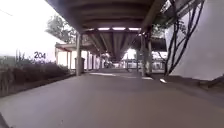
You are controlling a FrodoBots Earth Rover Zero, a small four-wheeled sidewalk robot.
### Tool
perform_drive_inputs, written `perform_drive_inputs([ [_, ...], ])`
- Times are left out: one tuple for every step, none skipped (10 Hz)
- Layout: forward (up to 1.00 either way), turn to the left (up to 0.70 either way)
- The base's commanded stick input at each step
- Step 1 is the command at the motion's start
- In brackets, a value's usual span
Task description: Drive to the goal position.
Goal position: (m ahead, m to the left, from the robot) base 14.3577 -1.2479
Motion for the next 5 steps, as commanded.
perform_drive_inputs([
  [0.85, 0.0],
  [0.85, 0.0],
  [0.85, 0.0],
  [0.85, 0.0],
  [0.85, 0.0],
])
